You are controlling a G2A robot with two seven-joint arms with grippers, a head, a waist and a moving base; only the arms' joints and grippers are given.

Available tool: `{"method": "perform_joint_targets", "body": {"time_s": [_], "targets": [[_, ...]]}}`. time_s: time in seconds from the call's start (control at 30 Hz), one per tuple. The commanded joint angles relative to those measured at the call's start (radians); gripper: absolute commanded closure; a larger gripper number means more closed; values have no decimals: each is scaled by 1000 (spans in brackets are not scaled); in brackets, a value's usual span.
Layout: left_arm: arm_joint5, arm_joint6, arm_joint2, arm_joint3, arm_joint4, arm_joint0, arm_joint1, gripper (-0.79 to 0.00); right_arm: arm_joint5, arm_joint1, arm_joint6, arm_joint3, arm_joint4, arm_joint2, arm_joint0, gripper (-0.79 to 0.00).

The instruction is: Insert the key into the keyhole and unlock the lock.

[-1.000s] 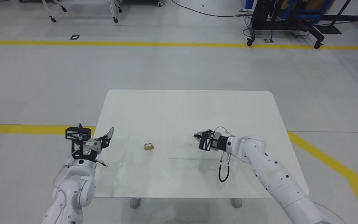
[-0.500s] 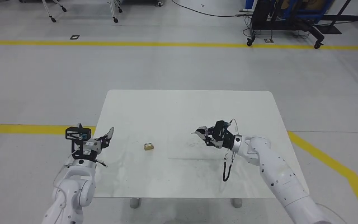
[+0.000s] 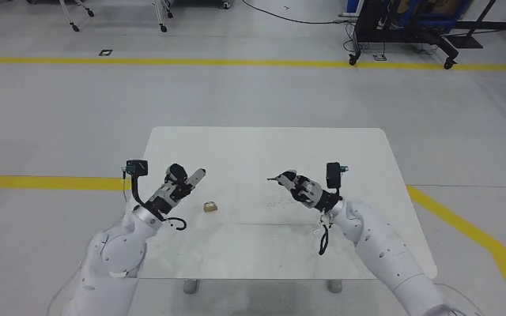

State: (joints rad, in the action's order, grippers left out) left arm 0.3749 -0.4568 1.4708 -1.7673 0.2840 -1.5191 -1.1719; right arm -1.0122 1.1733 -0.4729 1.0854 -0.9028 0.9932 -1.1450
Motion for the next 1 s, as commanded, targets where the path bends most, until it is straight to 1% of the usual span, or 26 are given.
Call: {"method": "perform_joint_targets", "body": {"time_s": [0.0,0.03,0.07,0.3,0.33,0.37,0.43,0.53,0.57,0.63,0.8,0.9,0.97], "targets": [[-25,-144,-40,26,-185,54,-1,-785,0,-7,-15,-8,22,-24,12,0],[-41,-198,-51,33,-203,79,1,-785,0,-11,-17,-12,22,-32,19,0],[-45,-224,-58,32,-214,91,1,-785,0,-16,-10,-11,9,-40,26,0],[-45,-224,-58,32,-214,91,1,-785,0,-18,-6,-11,2,-41,29,0],[-43,-230,-74,29,-265,84,-2,-785,0,-18,-6,-11,2,-41,29,0],[-39,-246,-93,36,-361,84,-6,-785,0,-18,-6,-11,2,-41,29,0],[-27,-296,-114,76,-492,113,-10,-785,5,-13,21,4,38,-51,16,0],[25,-387,-154,146,-658,162,-17,-785,0,-1,101,19,166,-99,17,0],[34,-421,-162,163,-687,175,-18,-785,0,3,133,20,218,-119,22,0],[47,-453,-166,202,-716,189,-17,-785,0,10,198,18,317,-156,37,0],[54,-444,-158,236,-719,198,-15,-785,0,18,306,20,556,-217,60,0],[63,-424,-155,237,-660,201,-12,-785,0,17,361,50,710,-240,59,0],[68,-418,-162,234,-649,199,-13,-785,0,12,404,68,804,-243,56,0]]}}
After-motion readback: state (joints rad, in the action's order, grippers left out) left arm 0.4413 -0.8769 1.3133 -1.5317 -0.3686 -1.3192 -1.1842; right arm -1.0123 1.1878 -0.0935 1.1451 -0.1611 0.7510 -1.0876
